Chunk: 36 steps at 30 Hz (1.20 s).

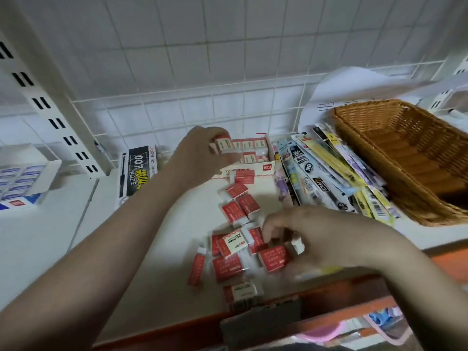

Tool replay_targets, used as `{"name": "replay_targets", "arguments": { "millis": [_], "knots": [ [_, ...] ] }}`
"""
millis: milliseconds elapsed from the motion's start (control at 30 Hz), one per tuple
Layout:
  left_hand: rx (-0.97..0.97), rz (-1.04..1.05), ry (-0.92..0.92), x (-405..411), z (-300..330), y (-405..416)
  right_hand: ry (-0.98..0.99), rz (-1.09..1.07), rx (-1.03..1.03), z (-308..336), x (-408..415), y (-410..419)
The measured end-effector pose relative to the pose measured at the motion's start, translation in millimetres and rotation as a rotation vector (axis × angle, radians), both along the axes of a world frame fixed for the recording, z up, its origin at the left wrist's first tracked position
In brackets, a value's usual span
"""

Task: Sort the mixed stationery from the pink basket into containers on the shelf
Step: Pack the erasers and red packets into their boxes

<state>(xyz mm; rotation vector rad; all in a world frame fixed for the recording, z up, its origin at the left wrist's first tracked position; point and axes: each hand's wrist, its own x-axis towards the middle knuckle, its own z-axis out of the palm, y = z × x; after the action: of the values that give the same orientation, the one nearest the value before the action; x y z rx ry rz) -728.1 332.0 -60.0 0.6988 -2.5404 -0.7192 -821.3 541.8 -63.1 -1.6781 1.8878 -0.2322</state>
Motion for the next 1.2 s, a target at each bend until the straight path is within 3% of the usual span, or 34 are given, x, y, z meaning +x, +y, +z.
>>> {"name": "replay_targets", "arguments": {
  "millis": [167,333,433,500,800,1033,1200],
  "knots": [
    [-0.052,-0.165,-0.054,-50.6,-8.6,0.2,0.010,-0.044,-0.199,-10.2,6.6,12.6],
    [-0.060,-0.247,-0.170,-68.6,-24.6,14.4,-0.116,-0.341,-0.501,-1.3,-2.0,32.5],
    [-0.175,-0.243,-0.178,-65.6,-33.6,12.3,-0.199,-0.432,-0.630,2.0,-6.8,40.0],
    [-0.216,-0.243,-0.212,-63.0,-34.3,8.6,-0.207,-0.467,-0.659,3.3,-10.4,41.9],
    [0.001,-0.282,-0.074,-75.3,-19.7,4.4,-0.202,-0.630,-0.759,6.1,-26.6,42.3],
    [0.022,-0.320,-0.165,-79.4,-11.9,-6.3,-0.272,-0.639,-0.740,2.2,-27.3,42.7],
    [-0.177,-0.352,-0.216,-78.4,-24.9,-7.4,-0.381,-0.681,-0.774,-0.3,-33.3,38.1]
  ]
}}
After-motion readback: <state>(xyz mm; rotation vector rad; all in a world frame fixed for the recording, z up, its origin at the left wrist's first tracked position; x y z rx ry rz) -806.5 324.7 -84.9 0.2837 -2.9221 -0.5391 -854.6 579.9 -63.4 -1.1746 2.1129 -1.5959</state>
